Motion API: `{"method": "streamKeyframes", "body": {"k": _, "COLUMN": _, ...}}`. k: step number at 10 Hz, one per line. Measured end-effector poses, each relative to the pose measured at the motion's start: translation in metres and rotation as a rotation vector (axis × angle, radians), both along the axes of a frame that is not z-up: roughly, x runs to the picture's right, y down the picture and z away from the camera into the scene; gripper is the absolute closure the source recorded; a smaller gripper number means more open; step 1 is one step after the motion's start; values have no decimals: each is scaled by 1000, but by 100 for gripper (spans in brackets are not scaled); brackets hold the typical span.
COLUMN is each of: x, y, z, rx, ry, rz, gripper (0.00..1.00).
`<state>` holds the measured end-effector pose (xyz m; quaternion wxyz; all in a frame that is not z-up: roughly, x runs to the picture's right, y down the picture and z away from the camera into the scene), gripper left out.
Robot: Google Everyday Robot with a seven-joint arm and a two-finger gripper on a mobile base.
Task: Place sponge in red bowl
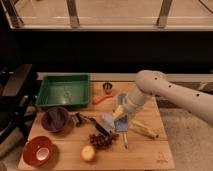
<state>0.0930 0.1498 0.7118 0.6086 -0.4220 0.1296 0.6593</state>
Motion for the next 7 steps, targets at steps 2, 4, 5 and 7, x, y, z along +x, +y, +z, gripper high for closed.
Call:
{"method": "streamKeyframes", "body": {"k": 2, "x": -1, "y": -2, "z": -1, "rx": 14, "ry": -4, "rz": 1, "gripper": 100}}
{"method": "streamKeyframes", "body": {"k": 4, "x": -17, "y": -18, "z": -14, "rx": 72, "ry": -46, "rz": -29, "gripper": 100}}
{"method": "streamKeyframes", "body": {"k": 5, "x": -30, "y": -26, "z": -22, "rx": 93, "ry": -70, "rz": -46, "gripper": 100}}
{"method": "streamKeyframes", "body": {"k": 7, "x": -80, "y": -41, "z": -41, "rx": 145, "ry": -155, "rz": -102, "gripper": 100}}
